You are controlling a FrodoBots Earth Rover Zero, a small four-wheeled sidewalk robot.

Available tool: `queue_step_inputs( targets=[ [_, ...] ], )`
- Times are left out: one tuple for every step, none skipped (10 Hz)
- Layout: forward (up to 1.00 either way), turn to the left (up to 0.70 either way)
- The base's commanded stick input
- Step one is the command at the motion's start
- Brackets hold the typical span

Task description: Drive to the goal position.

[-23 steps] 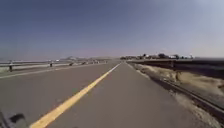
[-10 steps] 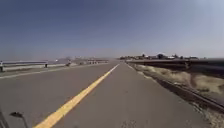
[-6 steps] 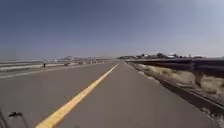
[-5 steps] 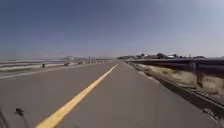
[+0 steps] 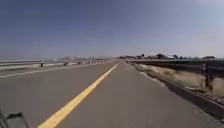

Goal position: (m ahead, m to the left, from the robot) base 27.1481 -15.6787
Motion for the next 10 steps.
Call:
queue_step_inputs(
  targets=[
    [0.5,0.0],
    [0.5,0.0],
    [0.5,0.0],
    [0.5,0.0],
    [0.5,0.0],
    [0.5,0.0],
    [0.5,0.0],
    [0.5,0.0],
    [0.5,0.0],
    [0.5,0.0]
  ],
)
